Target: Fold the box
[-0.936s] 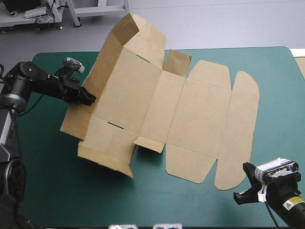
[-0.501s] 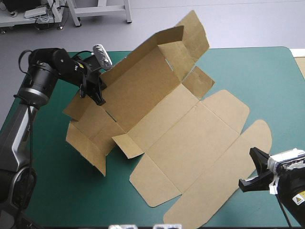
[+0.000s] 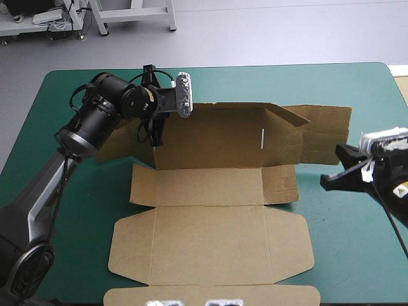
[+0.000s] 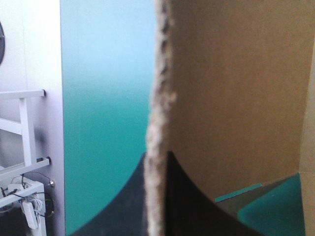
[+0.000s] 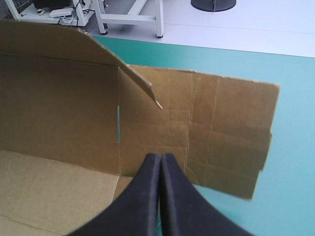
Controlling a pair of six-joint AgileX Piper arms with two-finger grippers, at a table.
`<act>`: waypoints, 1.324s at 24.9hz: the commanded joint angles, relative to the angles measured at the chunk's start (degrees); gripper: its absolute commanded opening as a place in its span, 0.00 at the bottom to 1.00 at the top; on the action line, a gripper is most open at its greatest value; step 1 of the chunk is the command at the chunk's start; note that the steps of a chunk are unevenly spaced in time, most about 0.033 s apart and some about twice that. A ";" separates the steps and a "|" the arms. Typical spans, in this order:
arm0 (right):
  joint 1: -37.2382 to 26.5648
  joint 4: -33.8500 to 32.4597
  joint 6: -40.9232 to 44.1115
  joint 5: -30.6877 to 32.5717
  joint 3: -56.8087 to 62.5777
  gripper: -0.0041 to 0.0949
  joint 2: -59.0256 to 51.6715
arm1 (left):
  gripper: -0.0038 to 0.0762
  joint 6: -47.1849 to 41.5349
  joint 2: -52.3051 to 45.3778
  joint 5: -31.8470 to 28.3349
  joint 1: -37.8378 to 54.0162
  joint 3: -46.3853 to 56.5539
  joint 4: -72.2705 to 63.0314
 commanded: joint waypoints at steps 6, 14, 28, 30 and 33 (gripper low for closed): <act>0.01 1.42 -0.41 -0.65 -17.00 0.02 14.81 | 0.04 -0.88 -10.45 -17.31 -1.05 12.07 2.80; 0.01 8.54 -0.02 16.02 -45.17 0.02 35.79 | 0.04 -11.06 -21.75 -39.77 -1.20 38.75 20.18; 3.19 8.67 10.83 27.43 -69.78 0.03 65.47 | 0.04 -22.73 -21.75 -43.54 -4.48 40.44 31.38; 4.33 7.99 11.46 28.15 -69.88 0.03 67.46 | 0.04 -22.73 -21.75 -43.81 -4.48 40.44 31.38; 6.00 3.68 14.09 30.96 -69.88 0.03 69.96 | 0.04 -23.05 -21.53 -43.22 -4.48 40.44 31.38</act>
